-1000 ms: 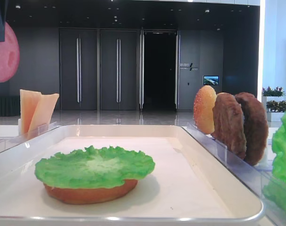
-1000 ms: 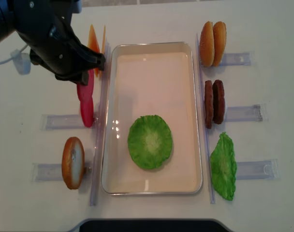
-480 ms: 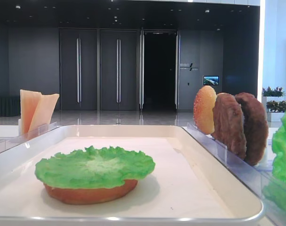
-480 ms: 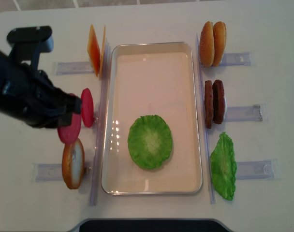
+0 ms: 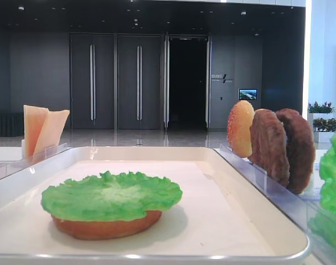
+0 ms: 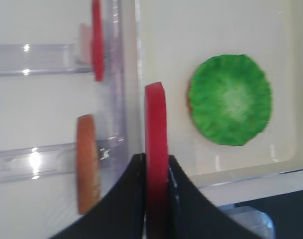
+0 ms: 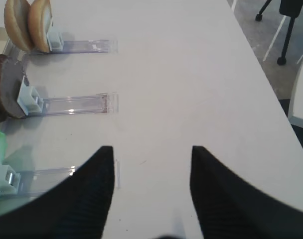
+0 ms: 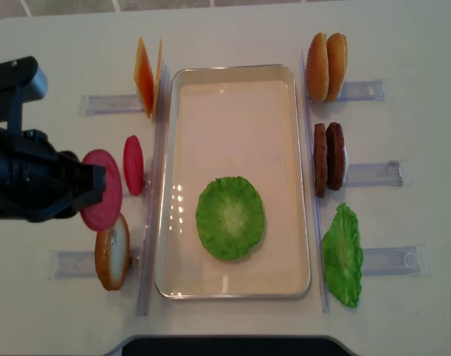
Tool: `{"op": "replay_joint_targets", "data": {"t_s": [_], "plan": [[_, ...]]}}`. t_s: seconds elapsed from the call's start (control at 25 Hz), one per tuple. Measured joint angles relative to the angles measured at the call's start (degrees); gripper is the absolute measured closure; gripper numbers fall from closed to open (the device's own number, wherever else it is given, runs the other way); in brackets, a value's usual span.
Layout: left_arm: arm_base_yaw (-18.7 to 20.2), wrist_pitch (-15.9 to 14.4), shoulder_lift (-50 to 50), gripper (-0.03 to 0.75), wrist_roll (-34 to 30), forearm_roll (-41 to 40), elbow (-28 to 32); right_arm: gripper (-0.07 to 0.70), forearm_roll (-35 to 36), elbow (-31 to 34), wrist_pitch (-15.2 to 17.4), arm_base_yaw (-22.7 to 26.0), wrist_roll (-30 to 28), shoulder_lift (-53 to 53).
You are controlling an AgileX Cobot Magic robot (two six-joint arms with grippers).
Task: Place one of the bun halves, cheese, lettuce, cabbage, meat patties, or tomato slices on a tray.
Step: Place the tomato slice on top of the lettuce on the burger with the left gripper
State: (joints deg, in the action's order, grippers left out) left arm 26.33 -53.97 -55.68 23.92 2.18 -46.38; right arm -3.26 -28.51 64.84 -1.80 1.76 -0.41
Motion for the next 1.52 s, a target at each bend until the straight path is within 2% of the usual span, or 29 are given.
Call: {"op": "replay_joint_targets", "data": {"t_s": [0.12, 0.4, 0.52, 0.64, 0.76, 0.96, 1.04, 1.16, 1.24, 1.28, 1.44, 1.52], "plan": [[0.0, 5.8, -0.6, 0.668, -6.9, 10.5, 0.0, 0.266, 0.0, 0.0, 0.0, 0.0, 0.0, 0.0], [0.0, 14.2, -8.9, 0.668, -27.6, 35.7, 0.0, 0.266, 0.0, 0.0, 0.0, 0.0, 0.0, 0.0], [0.0, 16.0, -13.5, 0.668, -38.3, 47.3, 0.0, 0.266, 0.0, 0.0, 0.0, 0.0, 0.0, 0.0], [0.0, 16.1, -17.3, 0.668, -47.2, 56.6, 0.0, 0.266, 0.0, 0.0, 0.0, 0.0, 0.0, 0.0], [0.0, 16.1, -19.6, 0.668, -51.7, 61.0, 0.0, 0.266, 0.0, 0.0, 0.0, 0.0, 0.0, 0.0], [0.0, 15.8, -21.3, 0.668, -56.7, 64.6, 0.0, 0.266, 0.0, 0.0, 0.0, 0.0, 0.0, 0.0], [0.0, 15.3, -21.6, 0.668, -62.0, 70.1, 1.1, 0.266, 0.0, 0.0, 0.0, 0.0, 0.0, 0.0], [-0.1, 13.8, -22.2, 0.668, -73.2, 83.2, 6.4, 0.266, 0.0, 0.0, 0.0, 0.0, 0.0, 0.0], [-1.6, 11.5, -22.7, 0.668, -80.8, 90.9, 12.1, 0.266, 0.0, 0.0, 0.0, 0.0, 0.0, 0.0], [-2.9, 9.9, -23.2, 0.668, -82.7, 92.2, 14.6, 0.266, 0.0, 0.0, 0.0, 0.0, 0.0, 0.0], [-11.9, 2.4, -25.1, 0.668, -87.5, 94.0, 20.7, 0.266, 0.0, 0.0, 0.0, 0.0, 0.0, 0.0], [-14.5, -0.4, -26.3, 0.668, -89.0, 94.3, 21.7, 0.266, 0.0, 0.0, 0.0, 0.0, 0.0, 0.0]]}}
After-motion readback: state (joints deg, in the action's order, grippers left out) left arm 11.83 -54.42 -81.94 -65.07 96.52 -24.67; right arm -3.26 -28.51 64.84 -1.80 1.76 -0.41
